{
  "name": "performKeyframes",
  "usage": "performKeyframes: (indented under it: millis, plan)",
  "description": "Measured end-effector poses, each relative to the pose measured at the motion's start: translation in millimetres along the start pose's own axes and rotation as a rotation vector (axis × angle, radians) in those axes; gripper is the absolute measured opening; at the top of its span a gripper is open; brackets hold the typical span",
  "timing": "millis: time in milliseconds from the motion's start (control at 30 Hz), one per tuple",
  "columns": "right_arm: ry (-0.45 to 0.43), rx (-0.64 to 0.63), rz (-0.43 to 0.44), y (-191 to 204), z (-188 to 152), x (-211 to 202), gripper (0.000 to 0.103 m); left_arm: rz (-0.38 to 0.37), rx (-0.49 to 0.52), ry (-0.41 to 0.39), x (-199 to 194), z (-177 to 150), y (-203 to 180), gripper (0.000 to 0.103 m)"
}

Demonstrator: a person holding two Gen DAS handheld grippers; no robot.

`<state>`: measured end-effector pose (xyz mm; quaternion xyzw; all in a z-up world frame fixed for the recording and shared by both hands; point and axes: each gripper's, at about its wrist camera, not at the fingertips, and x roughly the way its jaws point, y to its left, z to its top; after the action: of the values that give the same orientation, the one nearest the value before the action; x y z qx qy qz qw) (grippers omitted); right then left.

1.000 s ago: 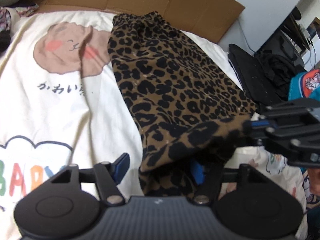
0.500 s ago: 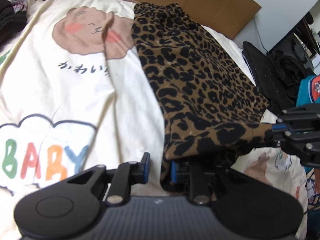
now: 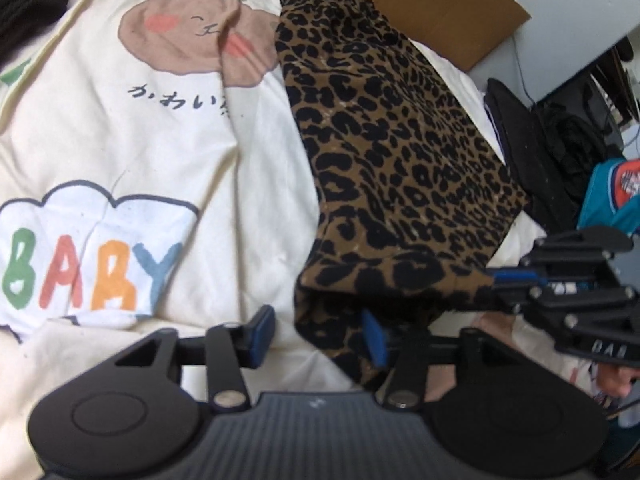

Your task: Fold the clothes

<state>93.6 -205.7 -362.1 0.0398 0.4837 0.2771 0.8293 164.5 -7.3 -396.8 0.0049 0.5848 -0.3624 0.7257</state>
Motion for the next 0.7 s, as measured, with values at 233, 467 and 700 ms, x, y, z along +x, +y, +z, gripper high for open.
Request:
performKeyframes:
  millis: [233, 467, 700]
  plan:
    - [0.013, -0.025, 0.011, 5, -3, 4, 0.003, 0.029, 0.088, 0.056, 15, -5, -12, 0.054]
    - [0.065, -0.060, 0.018, 9, -14, 16, 0.012, 0.029, 0.146, 0.093, -3, -12, -16, 0.053]
    - [0.068, -0.044, 0.080, 14, -19, 4, 0.041, 0.024, 0.147, 0.103, -29, -4, -11, 0.053]
